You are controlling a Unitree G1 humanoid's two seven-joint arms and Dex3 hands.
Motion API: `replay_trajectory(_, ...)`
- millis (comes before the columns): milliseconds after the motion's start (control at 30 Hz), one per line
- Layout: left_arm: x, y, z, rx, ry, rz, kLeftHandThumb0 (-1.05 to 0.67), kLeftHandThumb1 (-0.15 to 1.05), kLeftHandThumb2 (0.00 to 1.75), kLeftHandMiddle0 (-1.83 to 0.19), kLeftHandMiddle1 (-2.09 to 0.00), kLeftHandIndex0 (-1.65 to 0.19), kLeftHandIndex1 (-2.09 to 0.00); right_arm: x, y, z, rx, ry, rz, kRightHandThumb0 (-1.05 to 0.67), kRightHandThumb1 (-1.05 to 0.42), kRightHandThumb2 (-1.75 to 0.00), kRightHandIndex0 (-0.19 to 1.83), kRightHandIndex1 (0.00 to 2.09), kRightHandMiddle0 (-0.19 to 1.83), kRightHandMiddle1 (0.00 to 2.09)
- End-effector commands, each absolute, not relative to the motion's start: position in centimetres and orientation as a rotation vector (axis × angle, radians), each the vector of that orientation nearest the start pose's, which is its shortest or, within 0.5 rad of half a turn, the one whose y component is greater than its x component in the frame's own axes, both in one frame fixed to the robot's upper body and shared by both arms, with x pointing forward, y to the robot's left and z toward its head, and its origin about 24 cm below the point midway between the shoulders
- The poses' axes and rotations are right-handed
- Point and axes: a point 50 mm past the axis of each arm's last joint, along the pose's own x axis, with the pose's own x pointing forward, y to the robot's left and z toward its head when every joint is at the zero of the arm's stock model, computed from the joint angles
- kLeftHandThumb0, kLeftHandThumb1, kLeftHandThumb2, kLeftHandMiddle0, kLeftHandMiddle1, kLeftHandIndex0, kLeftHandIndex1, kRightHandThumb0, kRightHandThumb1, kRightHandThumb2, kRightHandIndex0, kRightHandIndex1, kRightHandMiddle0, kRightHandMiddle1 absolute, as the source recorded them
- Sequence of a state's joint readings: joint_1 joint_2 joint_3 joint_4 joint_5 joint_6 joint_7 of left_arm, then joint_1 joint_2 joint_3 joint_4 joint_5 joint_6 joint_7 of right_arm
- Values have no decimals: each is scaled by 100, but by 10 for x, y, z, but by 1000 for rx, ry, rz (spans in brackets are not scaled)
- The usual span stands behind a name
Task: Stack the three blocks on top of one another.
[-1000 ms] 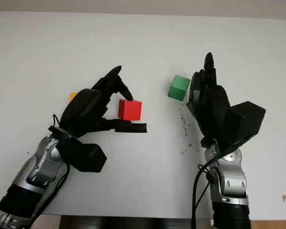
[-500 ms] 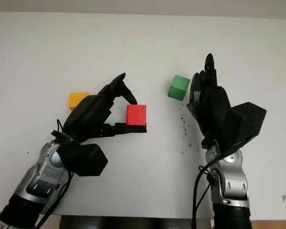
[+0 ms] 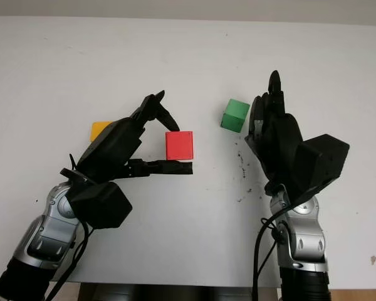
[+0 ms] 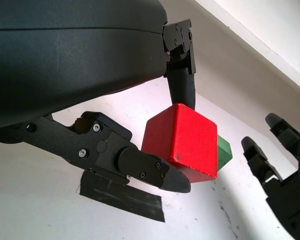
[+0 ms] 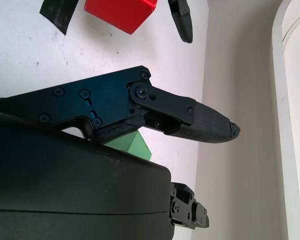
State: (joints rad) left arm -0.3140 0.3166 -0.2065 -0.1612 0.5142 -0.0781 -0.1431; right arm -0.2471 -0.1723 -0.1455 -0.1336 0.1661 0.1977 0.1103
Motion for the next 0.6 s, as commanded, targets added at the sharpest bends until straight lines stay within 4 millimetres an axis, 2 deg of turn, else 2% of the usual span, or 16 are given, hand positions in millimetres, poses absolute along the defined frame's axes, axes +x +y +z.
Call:
replay_trajectory(0, 282, 115, 152, 879, -532, -308, -39, 105, 23, -4, -6, 12, -209, 290, -190, 127, -5, -204, 53, -67, -105, -71, -19, 0, -19, 0)
replay_trajectory(367, 281, 113, 146, 1006, -503, -328, -39, 105, 23, -2, -5, 11, -208, 290, -190, 129, 3, -202, 46, -68, -105, -70, -19, 0, -19, 0)
replay_trajectory(567, 280, 115, 143, 967, -439, -398, -41, 105, 24, -2, -5, 9, -209, 290, -190, 129, 3, -201, 45, -68, -105, -69, -19, 0, -19, 0)
